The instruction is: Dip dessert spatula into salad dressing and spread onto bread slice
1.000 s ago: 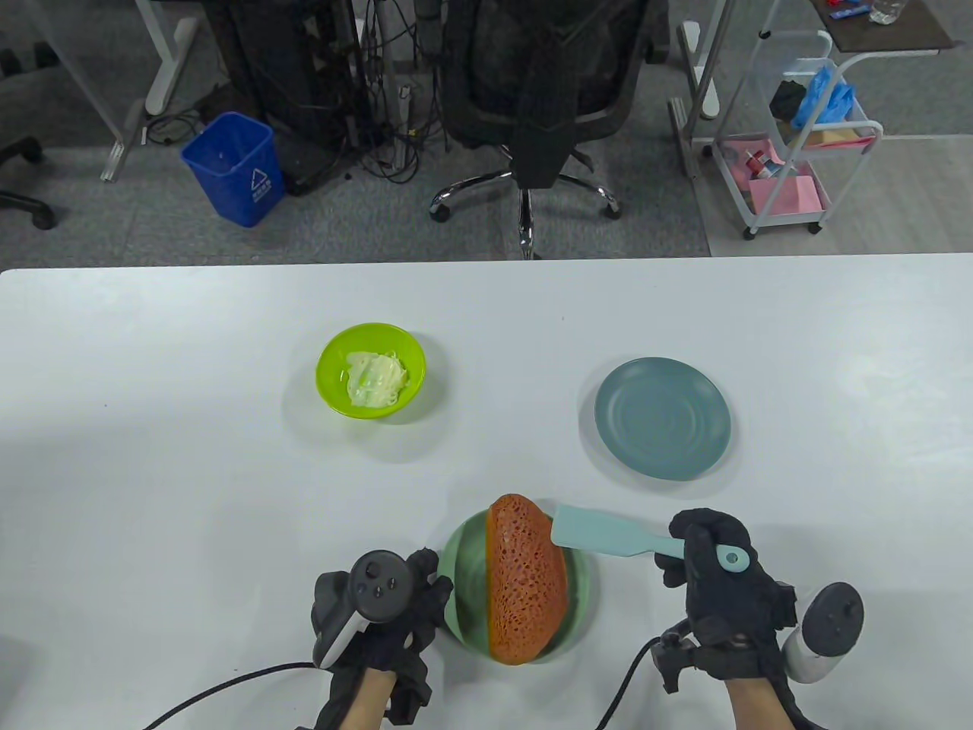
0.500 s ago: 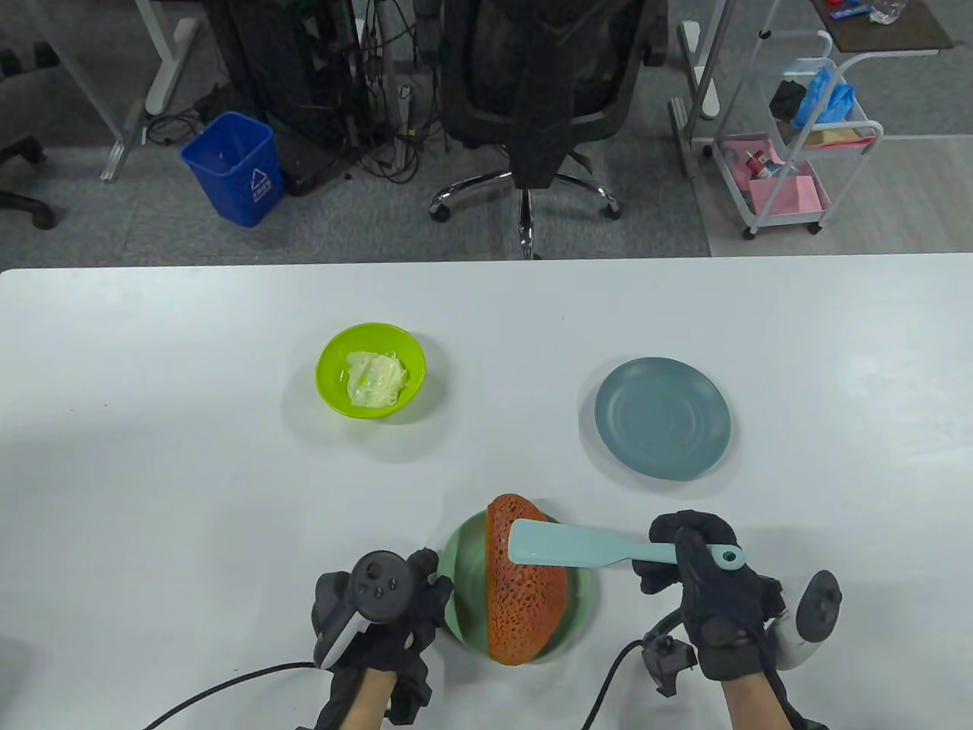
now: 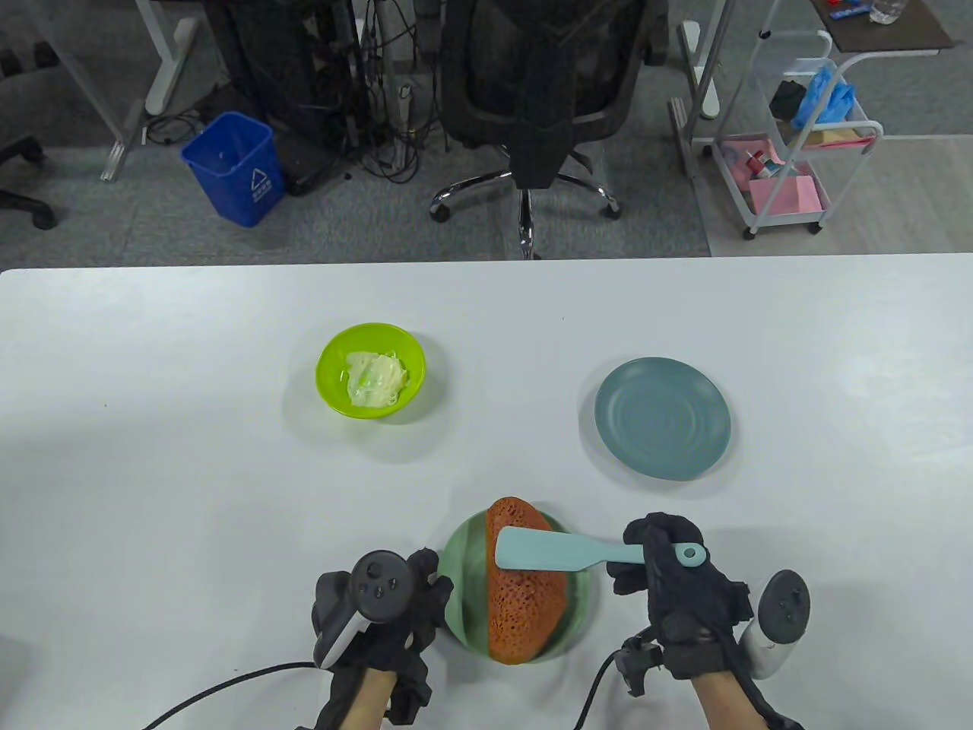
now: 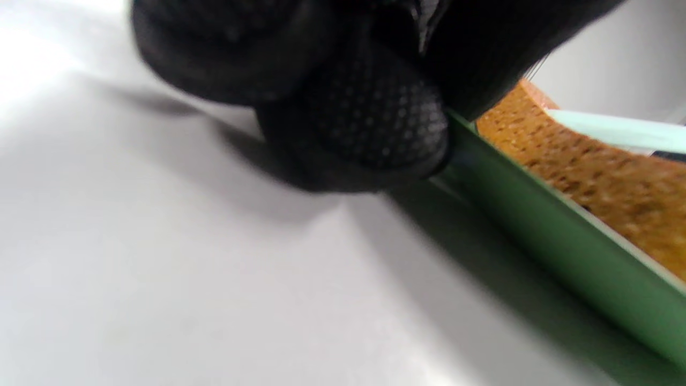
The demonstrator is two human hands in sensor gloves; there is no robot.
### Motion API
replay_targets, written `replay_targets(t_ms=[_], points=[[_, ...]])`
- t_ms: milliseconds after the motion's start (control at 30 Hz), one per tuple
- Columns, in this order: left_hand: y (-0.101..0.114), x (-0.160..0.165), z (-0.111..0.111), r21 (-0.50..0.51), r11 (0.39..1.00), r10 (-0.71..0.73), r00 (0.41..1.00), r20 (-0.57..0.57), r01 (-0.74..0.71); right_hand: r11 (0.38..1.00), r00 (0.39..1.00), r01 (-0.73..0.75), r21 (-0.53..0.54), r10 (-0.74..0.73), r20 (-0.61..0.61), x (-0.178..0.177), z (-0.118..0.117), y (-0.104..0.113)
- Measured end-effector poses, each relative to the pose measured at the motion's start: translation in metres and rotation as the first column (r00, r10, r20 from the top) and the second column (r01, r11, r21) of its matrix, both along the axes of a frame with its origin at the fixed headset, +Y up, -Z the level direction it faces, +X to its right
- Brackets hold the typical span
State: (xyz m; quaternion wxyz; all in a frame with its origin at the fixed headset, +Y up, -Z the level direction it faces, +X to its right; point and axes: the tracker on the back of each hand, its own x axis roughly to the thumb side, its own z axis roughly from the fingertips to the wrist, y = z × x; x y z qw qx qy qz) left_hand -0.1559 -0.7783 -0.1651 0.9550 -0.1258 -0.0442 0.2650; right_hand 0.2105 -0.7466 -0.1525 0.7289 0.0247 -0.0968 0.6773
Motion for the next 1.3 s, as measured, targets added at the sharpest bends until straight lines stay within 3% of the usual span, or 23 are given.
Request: replay_targets(t_ms=[433, 867, 1100, 1300], points=[[0.0, 0.0, 0.0, -0.003, 1.0, 0.004, 1.0, -0.003, -0.004, 0.981, 0.986, -0.165, 0.105, 0.162, 0.037, 0.004, 0.011, 0.026], [0.0, 0.0, 0.0, -0.003, 1.0, 0.006, 1.0, -0.003, -0.006, 0.987, 0.989, -0.107, 0.116, 0.093, 0.118, 0.033, 0.013, 0.029], [0.0, 0.0, 0.0, -0.001, 1.0, 0.008, 1.0, -0.002, -0.008, 0.984, 1.0, 0.003, 0.18, -0.005, 0.013, 0.025, 0.005, 0.018], [0.0, 0.0, 0.0, 0.002, 1.0, 0.004, 1.0, 0.0, -0.004, 0.995, 0.99, 0.041, 0.09, -0.029, -0.135, 0.007, -0.002, 0.005]])
